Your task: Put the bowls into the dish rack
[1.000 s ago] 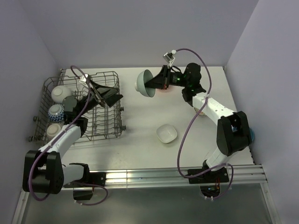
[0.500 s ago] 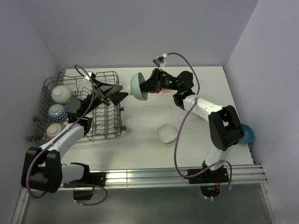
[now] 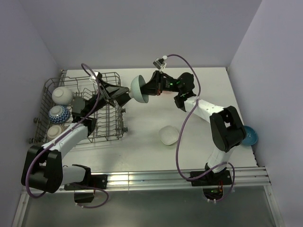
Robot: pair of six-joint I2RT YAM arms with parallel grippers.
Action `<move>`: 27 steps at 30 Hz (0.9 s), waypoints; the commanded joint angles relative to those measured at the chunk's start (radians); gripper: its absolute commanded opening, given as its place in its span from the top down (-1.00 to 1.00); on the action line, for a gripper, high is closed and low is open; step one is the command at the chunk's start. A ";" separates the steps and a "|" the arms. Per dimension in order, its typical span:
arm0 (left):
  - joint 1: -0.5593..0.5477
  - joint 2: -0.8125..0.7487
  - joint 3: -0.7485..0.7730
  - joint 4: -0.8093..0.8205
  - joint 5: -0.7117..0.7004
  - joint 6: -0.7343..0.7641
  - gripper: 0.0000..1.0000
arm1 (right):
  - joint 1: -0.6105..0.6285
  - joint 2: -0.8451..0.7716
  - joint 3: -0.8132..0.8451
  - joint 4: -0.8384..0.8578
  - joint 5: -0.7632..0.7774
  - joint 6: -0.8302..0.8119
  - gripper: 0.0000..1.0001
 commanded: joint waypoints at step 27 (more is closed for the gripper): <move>-0.032 0.000 0.029 0.103 0.010 0.007 -0.16 | 0.019 0.029 0.066 0.058 -0.008 0.012 1.00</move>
